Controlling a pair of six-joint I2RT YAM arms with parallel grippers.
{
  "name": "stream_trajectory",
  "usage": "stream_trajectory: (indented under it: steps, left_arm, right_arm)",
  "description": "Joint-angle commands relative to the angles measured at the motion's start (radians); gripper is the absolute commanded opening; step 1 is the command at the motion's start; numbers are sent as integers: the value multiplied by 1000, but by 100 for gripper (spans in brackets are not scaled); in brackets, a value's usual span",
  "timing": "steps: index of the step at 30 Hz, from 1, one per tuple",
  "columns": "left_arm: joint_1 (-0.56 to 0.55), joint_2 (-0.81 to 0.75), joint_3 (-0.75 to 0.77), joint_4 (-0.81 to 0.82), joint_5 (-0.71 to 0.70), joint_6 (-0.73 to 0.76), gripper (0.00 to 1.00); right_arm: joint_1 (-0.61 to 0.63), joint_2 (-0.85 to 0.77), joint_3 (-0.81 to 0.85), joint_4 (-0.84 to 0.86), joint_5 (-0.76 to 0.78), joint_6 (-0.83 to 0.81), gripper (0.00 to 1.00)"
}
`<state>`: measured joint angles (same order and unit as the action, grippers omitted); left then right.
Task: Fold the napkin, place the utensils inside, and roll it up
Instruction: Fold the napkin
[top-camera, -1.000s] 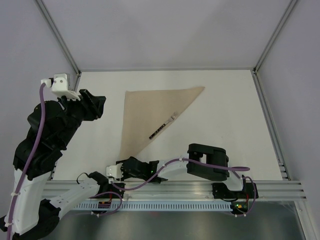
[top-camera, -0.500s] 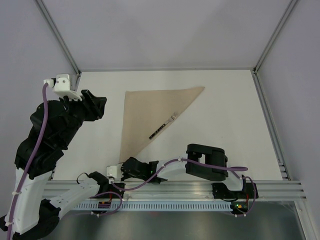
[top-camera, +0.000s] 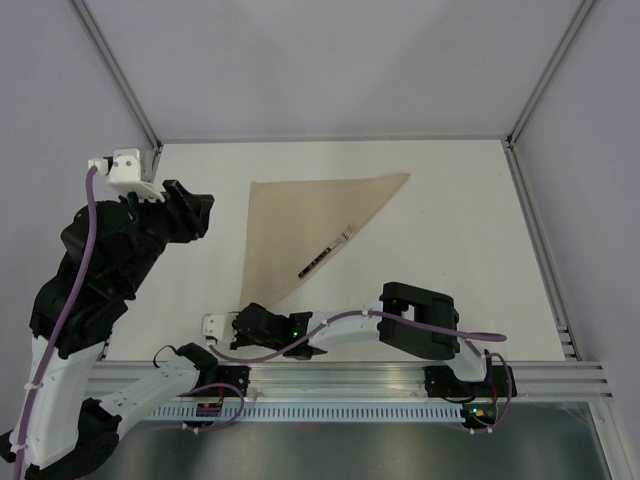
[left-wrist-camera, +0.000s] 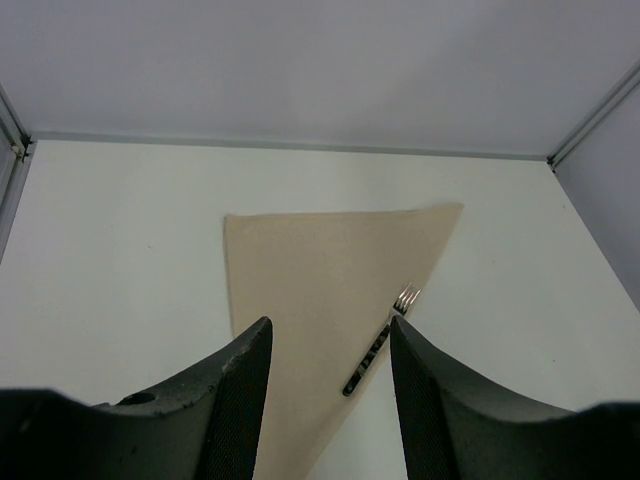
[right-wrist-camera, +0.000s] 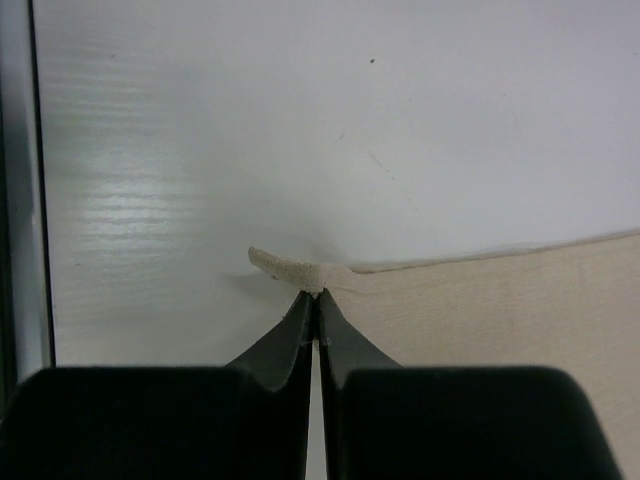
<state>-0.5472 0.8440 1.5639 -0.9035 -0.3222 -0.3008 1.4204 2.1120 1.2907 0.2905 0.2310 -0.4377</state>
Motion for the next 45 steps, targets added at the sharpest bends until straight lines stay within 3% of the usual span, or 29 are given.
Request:
stream_trajectory:
  steps: [1, 12, 25, 45]
  left_arm:
    - [-2, 9, -2, -66, 20, -167, 55]
    - [-2, 62, 2, -22, 72, -158, 55]
    - [-2, 124, -42, 81, 144, -149, 55]
    - [-2, 205, -139, 196, 227, -147, 55]
  right_arm:
    - [-26, -69, 58, -25, 62, 62, 8]
    - [-153, -170, 22, -90, 134, 105, 5]
    - [-451, -291, -94, -180, 120, 142, 1]
    - [-696, -302, -180, -206, 84, 182, 0]
